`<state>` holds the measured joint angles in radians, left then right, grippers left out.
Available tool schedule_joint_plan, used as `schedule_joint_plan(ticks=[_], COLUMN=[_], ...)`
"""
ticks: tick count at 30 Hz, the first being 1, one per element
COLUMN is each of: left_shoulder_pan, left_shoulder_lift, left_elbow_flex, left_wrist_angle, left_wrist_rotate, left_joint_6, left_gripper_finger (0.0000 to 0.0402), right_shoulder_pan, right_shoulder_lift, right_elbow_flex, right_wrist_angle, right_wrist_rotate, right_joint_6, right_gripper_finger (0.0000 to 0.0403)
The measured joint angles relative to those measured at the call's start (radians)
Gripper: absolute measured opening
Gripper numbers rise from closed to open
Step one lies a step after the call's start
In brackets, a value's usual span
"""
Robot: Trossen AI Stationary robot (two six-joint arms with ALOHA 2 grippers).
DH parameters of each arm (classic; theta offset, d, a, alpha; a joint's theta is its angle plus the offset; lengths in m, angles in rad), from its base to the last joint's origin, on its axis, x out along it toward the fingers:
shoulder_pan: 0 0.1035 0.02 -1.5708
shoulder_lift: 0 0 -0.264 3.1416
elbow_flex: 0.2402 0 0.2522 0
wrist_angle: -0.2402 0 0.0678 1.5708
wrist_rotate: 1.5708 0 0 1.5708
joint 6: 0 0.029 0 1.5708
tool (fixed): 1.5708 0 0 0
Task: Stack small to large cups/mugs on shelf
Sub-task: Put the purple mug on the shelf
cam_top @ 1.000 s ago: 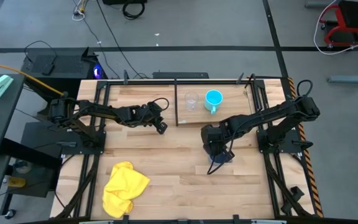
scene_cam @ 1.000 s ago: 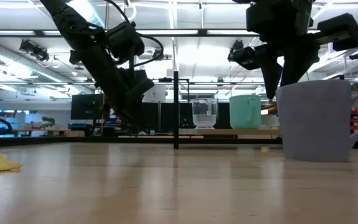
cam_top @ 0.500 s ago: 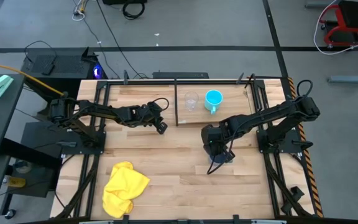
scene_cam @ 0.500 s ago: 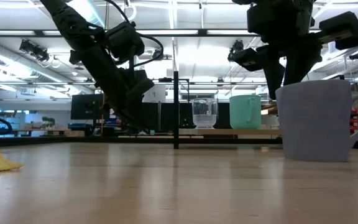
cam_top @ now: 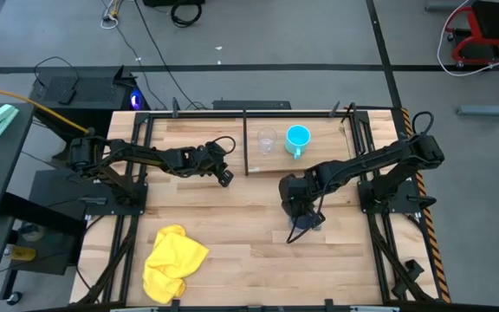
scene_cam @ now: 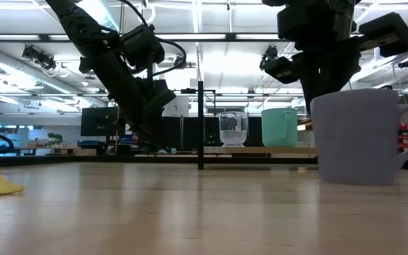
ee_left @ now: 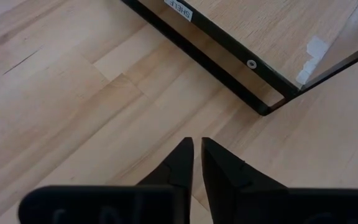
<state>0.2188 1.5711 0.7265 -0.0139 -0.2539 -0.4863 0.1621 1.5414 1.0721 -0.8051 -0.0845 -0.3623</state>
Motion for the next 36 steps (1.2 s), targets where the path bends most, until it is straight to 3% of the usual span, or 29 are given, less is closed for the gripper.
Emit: schedule_joint_plan(ticks=[5, 18, 29, 36], left_shoulder_pan=[0.0, 0.0, 0.0, 0.0], left_shoulder_lift=[0.0, 0.0, 0.0, 0.0], left_elbow_flex=[0.0, 0.0, 0.0, 0.0], left_wrist_angle=[0.0, 0.0, 0.0, 0.0], left_wrist_rotate=[0.0, 0.0, 0.0, 0.0], left_joint_6=[0.0, 0.0, -0.001, -0.001], left_gripper_finger=[0.003, 0.0035, 0.0021, 0.0028], right_shoulder_pan=[0.0, -0.004, -0.02, -0.163], right_shoulder_lift=[-0.001, -0.033, -0.116, -0.187], right_elbow_flex=[0.0, 0.001, 0.19, 0.298], right_wrist_angle=[0.004, -0.033, -0.355, -0.572], right_wrist_rotate=[-0.003, 0.041, 0.171, 0.19], right_joint_6=[0.013, 0.264, 0.38, 0.447], right_gripper_finger=[0.0011, 0.0004, 0.0003, 0.0002])
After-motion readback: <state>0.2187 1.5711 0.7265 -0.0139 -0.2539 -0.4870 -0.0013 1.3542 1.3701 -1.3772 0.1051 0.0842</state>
